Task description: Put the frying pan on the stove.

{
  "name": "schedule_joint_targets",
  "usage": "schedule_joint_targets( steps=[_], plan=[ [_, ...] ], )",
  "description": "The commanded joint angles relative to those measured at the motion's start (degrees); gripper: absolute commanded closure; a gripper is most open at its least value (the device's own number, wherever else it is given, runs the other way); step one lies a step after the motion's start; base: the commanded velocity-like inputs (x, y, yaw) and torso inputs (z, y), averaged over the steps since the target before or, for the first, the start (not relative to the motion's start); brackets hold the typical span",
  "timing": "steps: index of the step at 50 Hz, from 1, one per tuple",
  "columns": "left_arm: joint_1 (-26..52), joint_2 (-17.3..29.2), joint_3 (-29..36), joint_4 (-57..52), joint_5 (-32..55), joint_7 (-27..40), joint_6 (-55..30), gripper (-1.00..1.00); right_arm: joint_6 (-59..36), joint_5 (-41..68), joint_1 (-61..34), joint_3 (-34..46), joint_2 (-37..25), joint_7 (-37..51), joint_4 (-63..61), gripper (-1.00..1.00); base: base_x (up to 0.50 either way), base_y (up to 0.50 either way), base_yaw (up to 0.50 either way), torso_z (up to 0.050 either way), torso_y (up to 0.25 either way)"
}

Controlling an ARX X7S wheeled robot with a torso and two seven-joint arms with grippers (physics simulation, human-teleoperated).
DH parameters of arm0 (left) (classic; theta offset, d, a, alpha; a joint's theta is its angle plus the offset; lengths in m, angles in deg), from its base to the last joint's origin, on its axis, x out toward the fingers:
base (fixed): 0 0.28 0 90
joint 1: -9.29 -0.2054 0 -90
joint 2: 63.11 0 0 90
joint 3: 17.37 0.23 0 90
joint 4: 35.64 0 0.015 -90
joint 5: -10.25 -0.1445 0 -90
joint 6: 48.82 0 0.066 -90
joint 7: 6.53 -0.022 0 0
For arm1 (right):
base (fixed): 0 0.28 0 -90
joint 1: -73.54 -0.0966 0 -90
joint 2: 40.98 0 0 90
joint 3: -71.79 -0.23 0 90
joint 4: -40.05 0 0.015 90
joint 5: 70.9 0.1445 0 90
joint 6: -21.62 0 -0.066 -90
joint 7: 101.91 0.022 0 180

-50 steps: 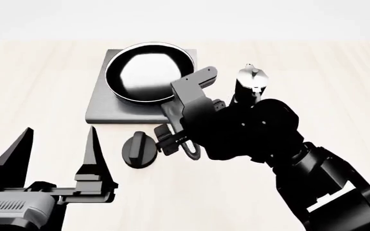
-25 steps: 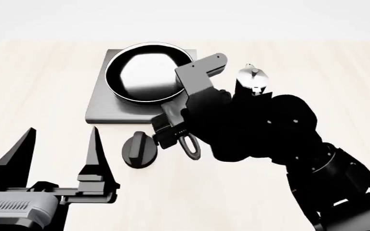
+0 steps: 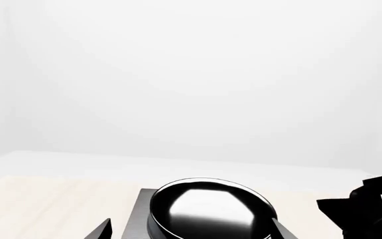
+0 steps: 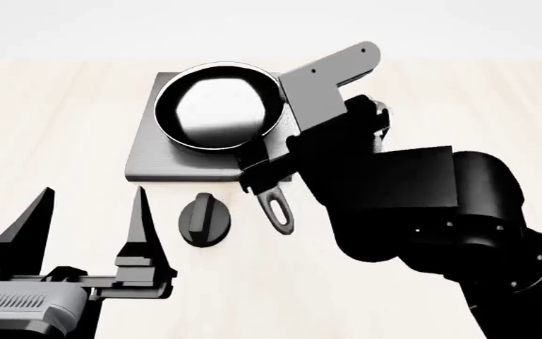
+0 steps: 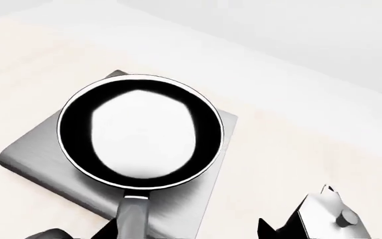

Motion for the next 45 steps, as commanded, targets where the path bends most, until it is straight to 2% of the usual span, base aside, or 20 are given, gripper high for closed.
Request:
schedule_joint_targets(
  steps=[1, 4, 6, 12, 15, 27, 34, 39, 45],
  plan=[
    [0.0, 0.0, 0.0, 0.2, 0.2, 0.0, 0.4, -1.0, 5.0, -7.7, 3.6, 0.3, -4.6, 2.7, -10.0, -1.0, 0.0, 0.0, 0.0, 0.0, 0.0],
    [0.1, 0.0, 0.2, 0.2, 0.2, 0.0, 0.3, -1.0, 6.0, -9.1, 4.5, 0.5, -5.4, 2.8, -12.0, -1.0, 0.0, 0.0, 0.0, 0.0, 0.0],
    [0.3, 0.1, 0.3, -0.3, 0.3, 0.3, -0.1, -1.0, 11.8, -9.2, 7.9, -1.9, -6.5, -1.0, -14.6, -1.0, 0.0, 0.0, 0.0, 0.0, 0.0],
    [0.4, 0.2, 0.5, -0.3, 0.4, 0.4, -0.2, -1.0, 12.3, -13.1, 9.8, -0.1, -8.3, 0.7, -19.9, -1.0, 0.0, 0.0, 0.0, 0.0, 0.0],
    [0.4, 0.2, 0.6, -0.4, 0.2, 0.4, -0.1, -1.0, 15.8, -15.0, 13.4, -0.8, -9.4, 0.6, -22.0, -1.0, 0.0, 0.0, 0.0, 0.0, 0.0],
    [0.6, 0.1, 1.2, -0.3, 0.2, 0.5, -0.2, -1.0, 22.1, -30.2, 21.5, 3.0, -14.6, 3.6, -29.0, -1.0, 0.0, 0.0, 0.0, 0.0, 0.0],
    [0.8, 0.2, 1.6, -0.7, 0.0, 0.7, -0.5, -1.0, 26.1, -33.1, 26.7, 3.2, -16.4, 4.6, -30.0, -1.0, 0.0, 0.0, 0.0, 0.0, 0.0],
    [1.1, 0.0, 2.1, -0.4, -0.2, 0.6, -0.6, -1.0, 34.0, -43.1, 33.0, 5.2, -19.0, 5.5, -31.2, -1.0, 0.0, 0.0, 0.0, 0.0, 0.0],
    [1.3, 0.2, 2.4, -0.7, 0.2, 0.5, -0.8, -1.0, 41.4, -46.9, 39.1, 4.9, -20.5, 6.1, -29.3, -1.0, 0.0, 0.0, 0.0, 0.0, 0.0]
  ],
)
